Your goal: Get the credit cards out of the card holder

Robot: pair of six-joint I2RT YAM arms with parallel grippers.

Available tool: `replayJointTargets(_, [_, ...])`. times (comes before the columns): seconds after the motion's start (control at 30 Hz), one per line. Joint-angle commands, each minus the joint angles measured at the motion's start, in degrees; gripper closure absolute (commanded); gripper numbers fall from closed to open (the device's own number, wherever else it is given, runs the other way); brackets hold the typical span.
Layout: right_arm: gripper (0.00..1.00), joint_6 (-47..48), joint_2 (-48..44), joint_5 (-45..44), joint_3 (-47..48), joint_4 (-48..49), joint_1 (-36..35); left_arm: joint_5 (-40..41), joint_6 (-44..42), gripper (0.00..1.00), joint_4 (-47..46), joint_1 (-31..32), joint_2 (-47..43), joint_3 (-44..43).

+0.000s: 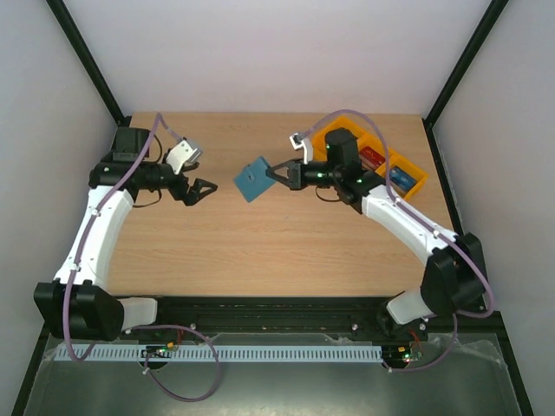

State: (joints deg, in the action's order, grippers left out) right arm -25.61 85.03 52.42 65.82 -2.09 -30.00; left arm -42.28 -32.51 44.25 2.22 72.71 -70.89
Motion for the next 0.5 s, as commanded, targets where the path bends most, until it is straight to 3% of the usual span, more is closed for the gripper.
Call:
replayJointTargets(0.0, [0.98,-3.35,-5.94,6.0,0.99,13.1,-1.93,-11.8,-3.02,0.0,4.6,-0.28,0.75,-4.83])
replayJointTargets(0.17, [0.98,-5.63,-7.94,9.34,-0.1,21.51,-4.43,-20.02,-2.26,0.01,4.33,-0.28,1.36,-6.96])
replayJointTargets(0.4, [0.98,-7.16,-8.38,10.51,0.22,25.4,-5.86,-27.94,-0.73,0.0,2.61,0.95,1.27,-5.7])
replayJointTargets(0.47, [0.98,-7.22,-8.7,10.7,0.27,25.85,-5.86,-28.31,-0.77,0.08,2.51,1.64,1.08,-5.28])
